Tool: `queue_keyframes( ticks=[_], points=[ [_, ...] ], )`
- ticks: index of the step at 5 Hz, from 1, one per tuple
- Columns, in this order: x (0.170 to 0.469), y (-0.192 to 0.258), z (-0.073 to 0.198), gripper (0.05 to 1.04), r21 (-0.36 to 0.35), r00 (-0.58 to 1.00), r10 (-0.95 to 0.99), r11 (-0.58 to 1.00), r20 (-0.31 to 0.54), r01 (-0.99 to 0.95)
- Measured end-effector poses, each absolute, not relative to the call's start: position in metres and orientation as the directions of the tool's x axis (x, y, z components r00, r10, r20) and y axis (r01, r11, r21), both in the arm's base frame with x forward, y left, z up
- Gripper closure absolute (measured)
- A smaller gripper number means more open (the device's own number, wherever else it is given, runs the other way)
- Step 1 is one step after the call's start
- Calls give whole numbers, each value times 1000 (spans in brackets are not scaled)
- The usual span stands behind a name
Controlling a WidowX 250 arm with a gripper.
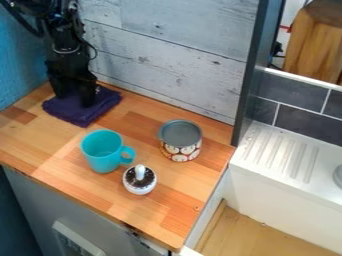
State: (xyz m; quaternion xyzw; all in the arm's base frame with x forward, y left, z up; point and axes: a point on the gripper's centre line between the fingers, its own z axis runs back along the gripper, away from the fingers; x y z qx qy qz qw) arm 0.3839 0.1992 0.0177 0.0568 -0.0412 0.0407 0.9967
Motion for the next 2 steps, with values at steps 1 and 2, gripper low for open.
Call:
queue_keyframes(
  ticks=[1, 2],
  points=[
    [364, 203, 17, 78, 149, 996, 85, 985, 13, -86],
    [349, 217, 17, 78, 181, 994, 101, 979, -30, -94]
  ],
)
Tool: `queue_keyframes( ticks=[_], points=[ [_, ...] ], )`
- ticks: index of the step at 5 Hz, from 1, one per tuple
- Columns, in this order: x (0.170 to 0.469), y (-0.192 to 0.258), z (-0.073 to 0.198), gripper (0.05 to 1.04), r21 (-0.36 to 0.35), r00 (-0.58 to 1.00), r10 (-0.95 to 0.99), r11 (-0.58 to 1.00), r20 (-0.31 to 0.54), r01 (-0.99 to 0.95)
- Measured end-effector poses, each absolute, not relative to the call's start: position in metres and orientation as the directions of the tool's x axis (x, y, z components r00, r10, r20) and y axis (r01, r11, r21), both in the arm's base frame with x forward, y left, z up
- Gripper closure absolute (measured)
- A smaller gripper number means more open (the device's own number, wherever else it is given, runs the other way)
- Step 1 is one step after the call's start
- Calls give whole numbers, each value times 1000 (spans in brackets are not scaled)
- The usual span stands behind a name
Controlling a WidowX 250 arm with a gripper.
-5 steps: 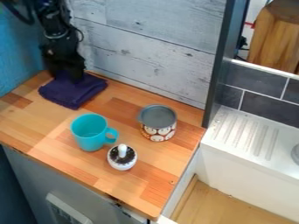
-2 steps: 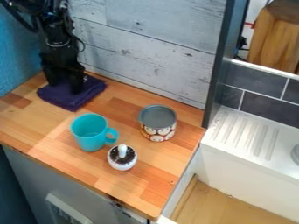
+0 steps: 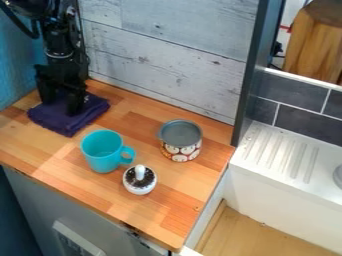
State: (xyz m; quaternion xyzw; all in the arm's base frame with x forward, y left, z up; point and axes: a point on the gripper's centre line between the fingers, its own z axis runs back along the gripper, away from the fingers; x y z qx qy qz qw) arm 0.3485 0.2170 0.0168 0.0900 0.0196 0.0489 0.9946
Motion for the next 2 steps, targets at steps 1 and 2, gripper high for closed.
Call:
queue_keyframes(
  ticks=[1, 2],
  points=[
    [334, 231, 17, 78, 182, 983, 164, 972, -78, -148],
    [317, 249, 16, 78, 176, 970, 224, 963, -97, -205]
  ],
)
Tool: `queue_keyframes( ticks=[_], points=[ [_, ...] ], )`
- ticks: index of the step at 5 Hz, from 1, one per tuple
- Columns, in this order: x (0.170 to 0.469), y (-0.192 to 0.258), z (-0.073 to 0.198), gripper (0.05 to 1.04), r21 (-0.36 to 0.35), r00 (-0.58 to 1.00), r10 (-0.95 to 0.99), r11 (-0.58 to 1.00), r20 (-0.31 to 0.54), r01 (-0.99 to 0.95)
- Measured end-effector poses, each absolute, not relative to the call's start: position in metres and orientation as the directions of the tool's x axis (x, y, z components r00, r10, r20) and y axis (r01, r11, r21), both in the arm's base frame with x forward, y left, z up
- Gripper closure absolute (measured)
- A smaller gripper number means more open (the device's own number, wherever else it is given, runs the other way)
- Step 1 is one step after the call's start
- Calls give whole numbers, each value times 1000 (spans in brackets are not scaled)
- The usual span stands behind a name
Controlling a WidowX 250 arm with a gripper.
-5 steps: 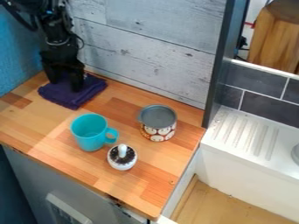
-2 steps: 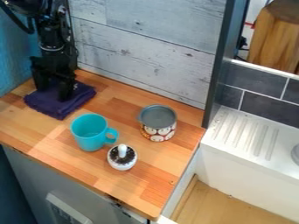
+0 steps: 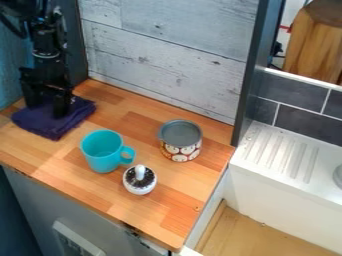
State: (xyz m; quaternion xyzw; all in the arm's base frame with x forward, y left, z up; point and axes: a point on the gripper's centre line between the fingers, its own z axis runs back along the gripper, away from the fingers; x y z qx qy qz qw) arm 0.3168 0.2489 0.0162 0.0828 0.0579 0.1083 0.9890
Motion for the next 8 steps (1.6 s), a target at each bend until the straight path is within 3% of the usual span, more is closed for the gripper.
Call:
queue_keyframes(
  ticks=[3, 5, 6, 7, 8],
  points=[
    [270, 261, 13, 78, 105, 954, 260, 964, -150, -246],
    [266, 258, 14, 79, 91, 971, 218, 974, -96, -209],
    [276, 252, 22, 81, 85, 985, 170, 982, -28, -167],
    [294, 221, 53, 83, 90, 995, 73, 993, 64, -78],
    [301, 189, 78, 83, 80, 996, 10, 997, 84, -17]
  ],
)
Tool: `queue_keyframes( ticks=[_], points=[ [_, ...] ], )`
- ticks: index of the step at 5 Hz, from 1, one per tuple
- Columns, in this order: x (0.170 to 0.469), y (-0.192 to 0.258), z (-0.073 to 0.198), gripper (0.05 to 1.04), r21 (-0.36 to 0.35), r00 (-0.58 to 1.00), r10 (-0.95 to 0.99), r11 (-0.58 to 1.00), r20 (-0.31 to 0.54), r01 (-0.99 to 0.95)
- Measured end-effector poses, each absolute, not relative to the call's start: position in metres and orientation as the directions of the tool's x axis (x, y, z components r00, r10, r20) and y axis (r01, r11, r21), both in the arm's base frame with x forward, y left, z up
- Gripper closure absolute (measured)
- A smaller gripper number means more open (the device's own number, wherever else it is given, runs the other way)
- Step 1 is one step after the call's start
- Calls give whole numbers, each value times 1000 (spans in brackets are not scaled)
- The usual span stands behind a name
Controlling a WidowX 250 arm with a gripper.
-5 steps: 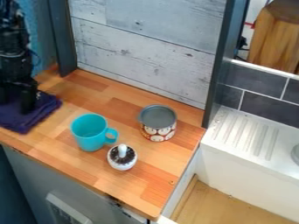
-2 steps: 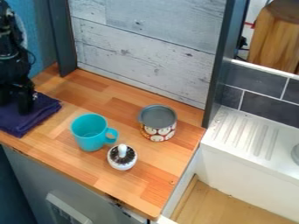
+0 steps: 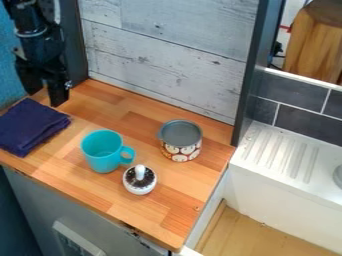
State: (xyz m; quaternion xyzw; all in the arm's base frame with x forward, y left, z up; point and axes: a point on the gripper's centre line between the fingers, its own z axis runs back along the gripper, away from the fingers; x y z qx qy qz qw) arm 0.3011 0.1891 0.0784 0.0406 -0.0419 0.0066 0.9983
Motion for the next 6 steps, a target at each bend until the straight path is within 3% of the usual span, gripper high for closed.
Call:
queue_keyframes(
  ticks=[2, 3, 6],
  points=[
    [305, 138, 121, 83, -29, 987, -128, 991, 93, 132],
    [315, 110, 130, 83, -45, 973, -213, 975, 91, 218],
    [343, 31, 81, 83, 27, 934, -358, 934, 14, 357]
  ],
)
